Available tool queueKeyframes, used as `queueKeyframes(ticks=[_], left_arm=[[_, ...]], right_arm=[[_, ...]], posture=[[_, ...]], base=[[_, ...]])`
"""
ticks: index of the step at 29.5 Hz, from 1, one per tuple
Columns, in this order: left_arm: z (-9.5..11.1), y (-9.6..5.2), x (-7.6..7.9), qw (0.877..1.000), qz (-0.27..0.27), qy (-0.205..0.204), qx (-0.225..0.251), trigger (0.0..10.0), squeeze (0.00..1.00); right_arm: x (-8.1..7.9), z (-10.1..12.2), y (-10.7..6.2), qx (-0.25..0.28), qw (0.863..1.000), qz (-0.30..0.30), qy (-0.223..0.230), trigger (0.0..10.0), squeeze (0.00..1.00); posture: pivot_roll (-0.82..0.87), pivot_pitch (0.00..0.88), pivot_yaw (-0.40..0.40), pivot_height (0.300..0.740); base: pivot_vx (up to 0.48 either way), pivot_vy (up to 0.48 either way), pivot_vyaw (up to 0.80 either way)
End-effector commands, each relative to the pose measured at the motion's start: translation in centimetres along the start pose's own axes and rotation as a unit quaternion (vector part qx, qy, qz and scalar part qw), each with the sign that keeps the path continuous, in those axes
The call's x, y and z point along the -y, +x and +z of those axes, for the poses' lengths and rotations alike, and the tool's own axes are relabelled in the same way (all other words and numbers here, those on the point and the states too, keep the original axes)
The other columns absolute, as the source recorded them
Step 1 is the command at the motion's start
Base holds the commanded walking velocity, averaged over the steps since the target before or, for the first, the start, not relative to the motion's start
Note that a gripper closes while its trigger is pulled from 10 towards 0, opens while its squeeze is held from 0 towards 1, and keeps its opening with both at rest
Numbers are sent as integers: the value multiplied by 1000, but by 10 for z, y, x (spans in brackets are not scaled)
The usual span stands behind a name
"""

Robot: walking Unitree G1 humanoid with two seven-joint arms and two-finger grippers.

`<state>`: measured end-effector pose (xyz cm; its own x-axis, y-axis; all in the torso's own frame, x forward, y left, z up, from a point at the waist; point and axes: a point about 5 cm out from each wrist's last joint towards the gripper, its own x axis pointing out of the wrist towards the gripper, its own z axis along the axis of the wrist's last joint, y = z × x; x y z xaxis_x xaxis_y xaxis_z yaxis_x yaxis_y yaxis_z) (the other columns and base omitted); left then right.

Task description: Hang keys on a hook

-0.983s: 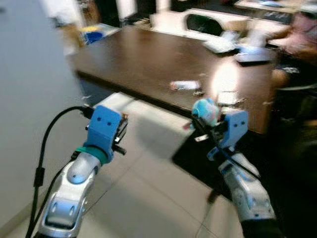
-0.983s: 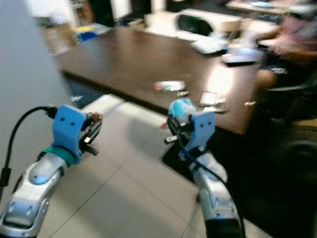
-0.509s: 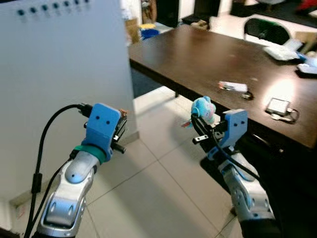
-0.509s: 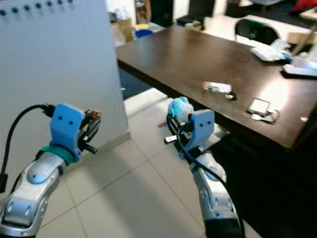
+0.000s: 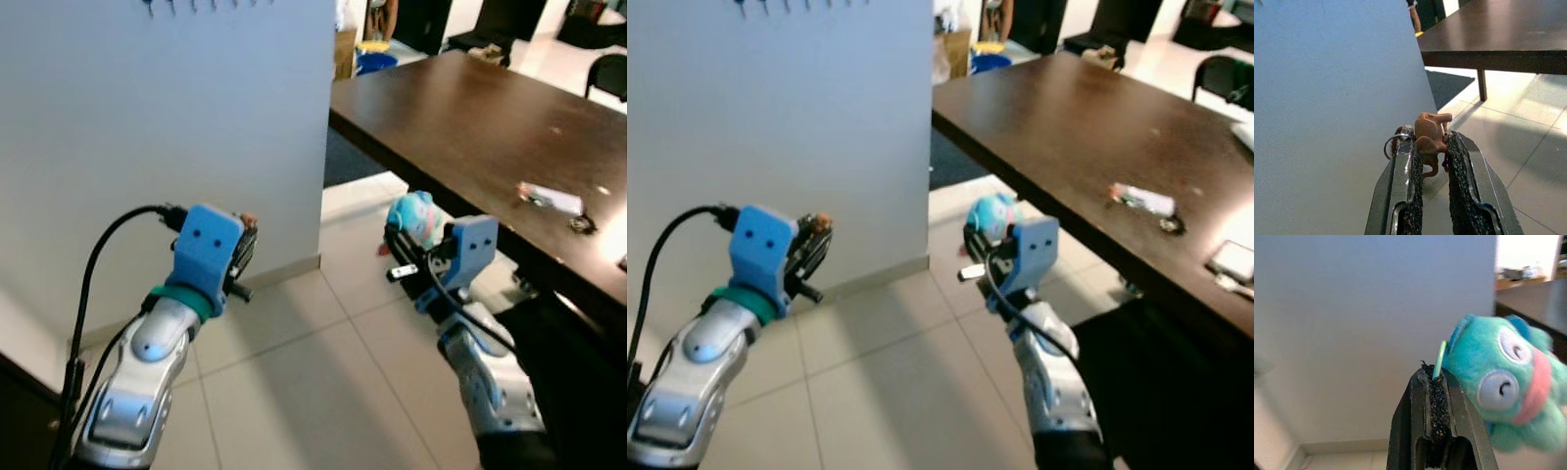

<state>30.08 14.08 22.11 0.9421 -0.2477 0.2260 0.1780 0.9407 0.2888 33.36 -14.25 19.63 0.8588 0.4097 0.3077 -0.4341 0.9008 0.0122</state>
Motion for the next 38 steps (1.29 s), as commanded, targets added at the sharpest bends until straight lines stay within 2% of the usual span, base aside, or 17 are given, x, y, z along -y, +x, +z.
queueKeyframes(ticks=[1, 10, 13, 22, 24, 28, 33, 38], left_arm=[[-3, 0, 5, 1000, -10, 0, -5, 10000, 0], [-1, 1, 6, 1000, -11, 0, -1, 10000, 0], [4, 3, 4, 1000, -9, -3, 8, 10000, 0], [27, 10, -3, 999, -3, -1, 48, 10000, 0], [41, 14, -8, 997, 2, 0, 72, 10000, 0], [47, 16, -10, 997, 5, 0, 80, 10000, 0], [65, 18, -15, 994, 7, -2, 110, 10000, 0], [71, 18, -13, 993, 3, -1, 119, 10000, 0]], right_arm=[[8, -3, -6, -7, 1000, -16, 2, 10000, 0], [7, -4, -6, -7, 1000, -12, -2, 10000, 0], [6, -3, -6, -5, 1000, -8, -2, 10000, 0], [6, 0, -5, 0, 1000, -7, -1, 10000, 0], [6, 0, -5, 0, 1000, -7, 2, 10000, 0], [5, 0, -5, 0, 1000, -6, 4, 10000, 0], [-6, -5, -8, -12, 999, 39, 13, 10000, 0], [-10, -8, -9, -22, 998, 56, 14, 10000, 0]], posture=[[37, 79, 105, 740], [38, 82, 107, 740], [38, 84, 107, 740], [40, 87, 105, 740], [42, 87, 105, 740], [42, 87, 105, 740], [41, 89, 102, 740], [41, 89, 102, 740]], base=[[480, 0, 0], [480, 0, 0], [480, 0, 775], [480, 0, 697], [480, 0, 0], [480, 0, 0], [480, 0, 0], [480, 0, 0]])
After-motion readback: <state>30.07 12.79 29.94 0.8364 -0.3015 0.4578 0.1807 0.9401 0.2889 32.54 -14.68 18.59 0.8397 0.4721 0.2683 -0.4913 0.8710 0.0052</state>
